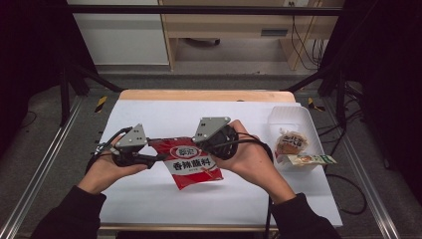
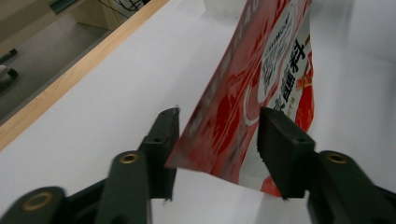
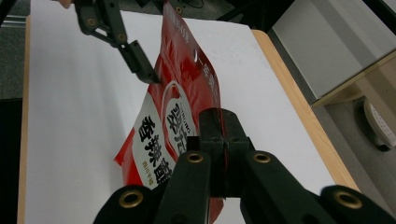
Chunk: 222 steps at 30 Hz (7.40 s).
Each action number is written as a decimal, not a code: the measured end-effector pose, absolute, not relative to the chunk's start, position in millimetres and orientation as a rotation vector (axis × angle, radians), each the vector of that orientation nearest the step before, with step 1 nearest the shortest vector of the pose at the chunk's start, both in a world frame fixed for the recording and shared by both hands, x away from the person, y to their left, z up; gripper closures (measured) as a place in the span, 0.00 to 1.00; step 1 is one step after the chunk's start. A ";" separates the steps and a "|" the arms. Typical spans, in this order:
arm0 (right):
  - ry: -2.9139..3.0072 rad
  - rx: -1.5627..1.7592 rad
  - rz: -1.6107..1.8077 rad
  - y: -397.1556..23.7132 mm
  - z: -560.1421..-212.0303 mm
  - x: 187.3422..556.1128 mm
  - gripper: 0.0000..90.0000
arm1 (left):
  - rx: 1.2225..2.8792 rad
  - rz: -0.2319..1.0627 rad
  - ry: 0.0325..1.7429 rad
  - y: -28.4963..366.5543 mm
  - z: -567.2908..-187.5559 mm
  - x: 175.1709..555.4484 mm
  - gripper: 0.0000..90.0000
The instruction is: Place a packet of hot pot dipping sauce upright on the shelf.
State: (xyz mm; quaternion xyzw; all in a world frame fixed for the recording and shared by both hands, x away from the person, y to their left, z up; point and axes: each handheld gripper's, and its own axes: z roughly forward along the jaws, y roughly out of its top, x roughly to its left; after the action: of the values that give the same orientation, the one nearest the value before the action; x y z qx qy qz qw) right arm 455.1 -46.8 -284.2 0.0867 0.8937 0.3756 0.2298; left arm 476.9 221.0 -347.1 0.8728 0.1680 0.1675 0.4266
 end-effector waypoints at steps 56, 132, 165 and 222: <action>2.682 0.246 0.690 -55.8 -293.6 472.6 0.83 | 2.293 0.438 0.312 180.8 -304.2 467.1 1.00; 2.329 0.595 0.824 -144.2 -238.0 539.2 1.00 | 2.014 0.611 0.831 285.1 -443.5 424.0 0.07; 2.220 0.797 0.806 -184.5 -243.7 563.8 1.00 | 2.011 0.636 0.859 289.8 -445.5 428.4 0.07; 2.044 1.106 0.753 -307.6 -277.6 559.3 1.00 | 2.026 0.644 0.873 289.7 -447.8 429.1 0.08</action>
State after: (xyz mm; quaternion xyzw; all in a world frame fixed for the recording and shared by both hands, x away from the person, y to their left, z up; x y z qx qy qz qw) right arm 559.3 -307.6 -277.6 0.4256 0.7860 0.2895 0.3424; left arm 429.1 289.7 -447.8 0.8043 0.3465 0.2558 0.4094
